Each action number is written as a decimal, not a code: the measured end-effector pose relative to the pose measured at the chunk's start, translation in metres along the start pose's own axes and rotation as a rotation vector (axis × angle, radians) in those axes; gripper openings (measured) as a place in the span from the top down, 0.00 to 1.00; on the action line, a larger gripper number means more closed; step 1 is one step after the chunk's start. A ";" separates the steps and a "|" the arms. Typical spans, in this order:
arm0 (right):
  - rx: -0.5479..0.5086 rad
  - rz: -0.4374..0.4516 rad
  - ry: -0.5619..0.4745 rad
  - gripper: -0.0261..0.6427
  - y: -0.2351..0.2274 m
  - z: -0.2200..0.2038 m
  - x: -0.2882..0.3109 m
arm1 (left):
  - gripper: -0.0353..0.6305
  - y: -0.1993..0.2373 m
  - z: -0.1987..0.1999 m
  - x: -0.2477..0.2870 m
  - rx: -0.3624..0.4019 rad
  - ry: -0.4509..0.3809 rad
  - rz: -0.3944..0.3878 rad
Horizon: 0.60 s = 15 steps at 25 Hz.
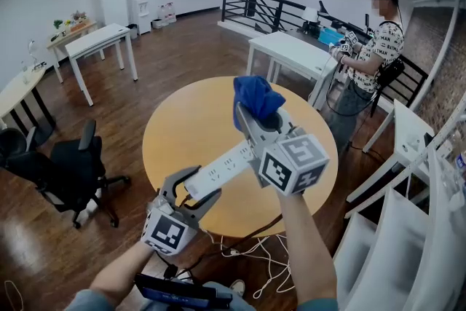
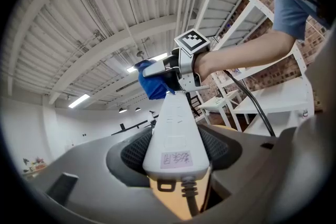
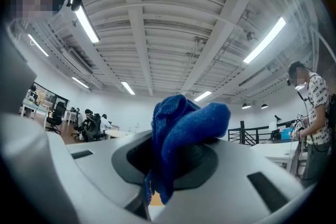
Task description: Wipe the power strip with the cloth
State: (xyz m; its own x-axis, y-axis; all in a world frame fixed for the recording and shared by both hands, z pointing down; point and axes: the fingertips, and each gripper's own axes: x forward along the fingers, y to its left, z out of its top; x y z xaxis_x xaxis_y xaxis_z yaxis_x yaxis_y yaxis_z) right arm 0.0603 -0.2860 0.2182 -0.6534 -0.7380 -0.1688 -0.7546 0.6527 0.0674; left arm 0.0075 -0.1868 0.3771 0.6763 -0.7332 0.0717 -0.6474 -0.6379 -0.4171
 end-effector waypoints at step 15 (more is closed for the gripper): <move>0.038 0.106 0.020 0.86 0.059 -0.028 0.016 | 0.53 0.004 -0.005 0.016 -0.001 0.024 0.013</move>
State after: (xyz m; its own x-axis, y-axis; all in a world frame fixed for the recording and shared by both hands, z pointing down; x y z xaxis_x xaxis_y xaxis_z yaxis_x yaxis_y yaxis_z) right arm 0.0036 -0.2640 0.2468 -0.7306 -0.6678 -0.1427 -0.6789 0.7328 0.0466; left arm 0.0134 -0.2023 0.3810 0.6590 -0.7470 0.0883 -0.6565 -0.6285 -0.4172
